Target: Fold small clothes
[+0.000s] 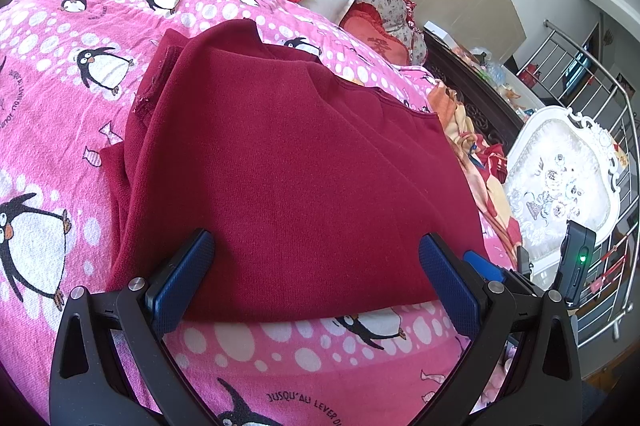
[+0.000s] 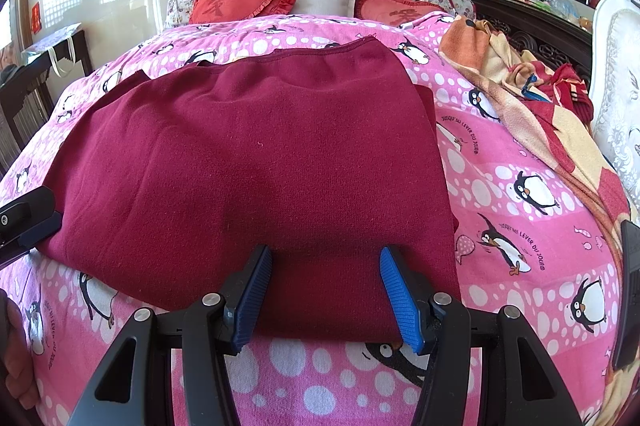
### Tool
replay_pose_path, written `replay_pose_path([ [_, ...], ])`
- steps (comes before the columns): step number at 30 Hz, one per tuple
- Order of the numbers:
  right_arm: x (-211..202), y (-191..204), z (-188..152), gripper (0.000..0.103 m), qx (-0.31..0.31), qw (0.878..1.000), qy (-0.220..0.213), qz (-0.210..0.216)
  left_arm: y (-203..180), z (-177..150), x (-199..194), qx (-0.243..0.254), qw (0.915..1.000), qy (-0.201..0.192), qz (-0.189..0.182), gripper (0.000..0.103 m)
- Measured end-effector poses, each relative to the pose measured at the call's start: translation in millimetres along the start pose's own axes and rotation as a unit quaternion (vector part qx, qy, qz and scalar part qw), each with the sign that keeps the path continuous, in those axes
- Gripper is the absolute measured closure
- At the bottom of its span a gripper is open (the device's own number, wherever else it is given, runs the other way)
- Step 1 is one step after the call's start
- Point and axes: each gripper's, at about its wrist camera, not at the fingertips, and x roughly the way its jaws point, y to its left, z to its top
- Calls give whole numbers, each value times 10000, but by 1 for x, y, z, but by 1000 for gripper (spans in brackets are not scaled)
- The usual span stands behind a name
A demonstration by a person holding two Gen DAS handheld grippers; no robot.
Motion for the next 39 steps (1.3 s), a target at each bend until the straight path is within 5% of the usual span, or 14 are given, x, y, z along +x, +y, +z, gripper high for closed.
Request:
replay_pose_path([
  [39, -1, -4, -1, 47, 109, 9998, -59, 185, 1, 0, 0, 7, 10000, -1, 2, 1],
])
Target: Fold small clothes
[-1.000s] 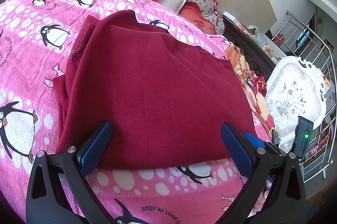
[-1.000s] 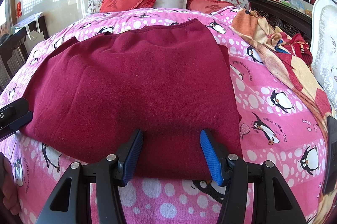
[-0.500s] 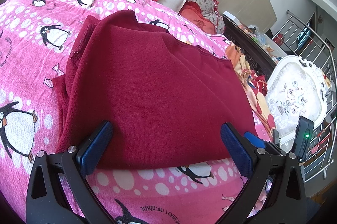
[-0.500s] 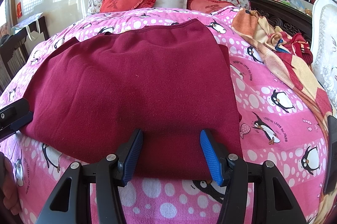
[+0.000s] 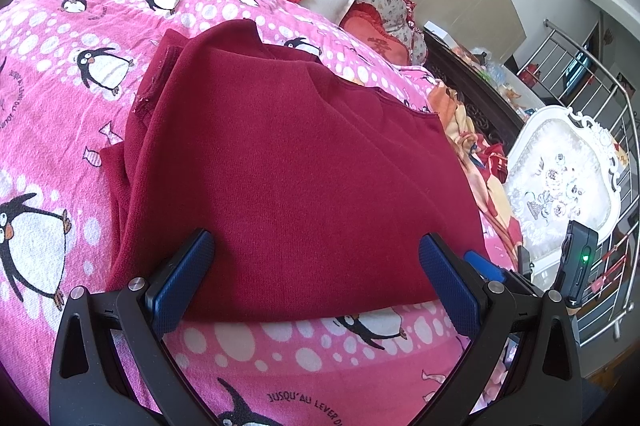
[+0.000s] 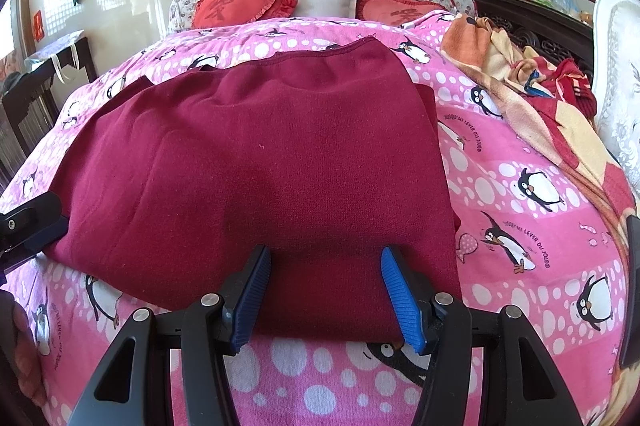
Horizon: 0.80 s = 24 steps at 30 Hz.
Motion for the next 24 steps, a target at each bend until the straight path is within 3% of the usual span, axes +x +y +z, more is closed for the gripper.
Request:
replay_pose_path([
  [24, 0, -3, 0, 37, 57, 9996, -24, 281, 0, 0, 0, 9, 10000, 14, -3, 1],
])
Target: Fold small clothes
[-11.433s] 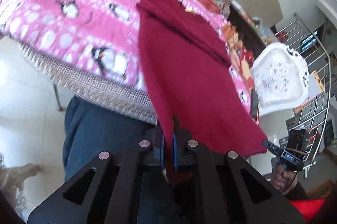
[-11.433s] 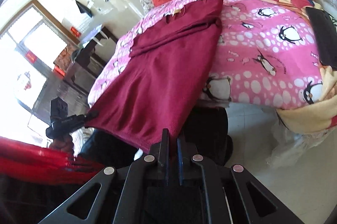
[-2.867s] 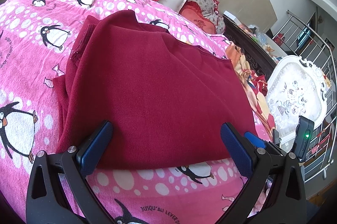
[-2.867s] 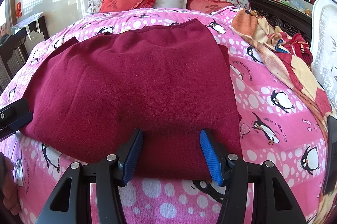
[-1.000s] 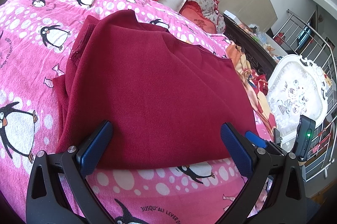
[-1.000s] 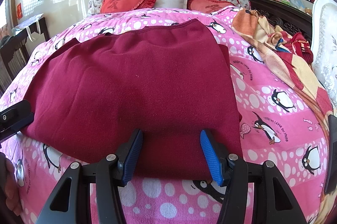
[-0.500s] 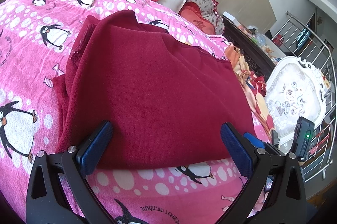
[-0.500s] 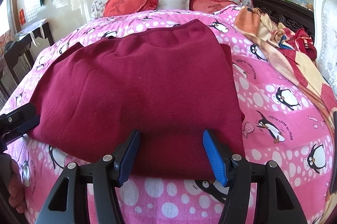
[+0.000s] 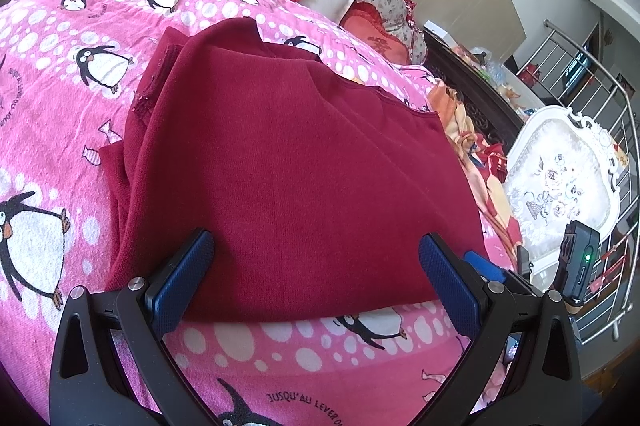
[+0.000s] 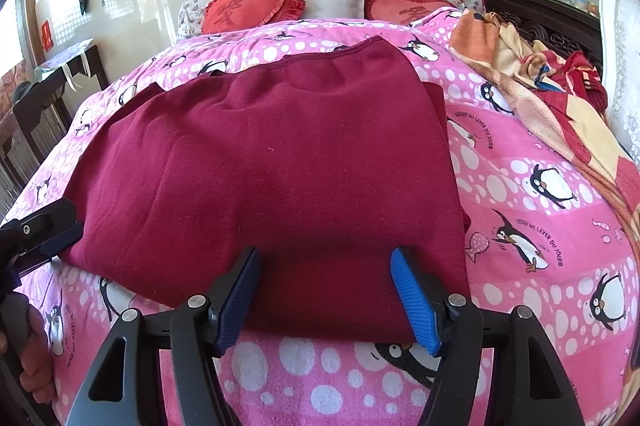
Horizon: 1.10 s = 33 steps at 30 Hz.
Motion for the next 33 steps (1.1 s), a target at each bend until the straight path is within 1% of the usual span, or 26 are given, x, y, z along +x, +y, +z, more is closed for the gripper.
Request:
replay_pose_path([
  [33, 1, 1, 0, 36, -56, 10000, 4, -33, 0, 0, -1, -36, 10000, -27, -44, 1],
])
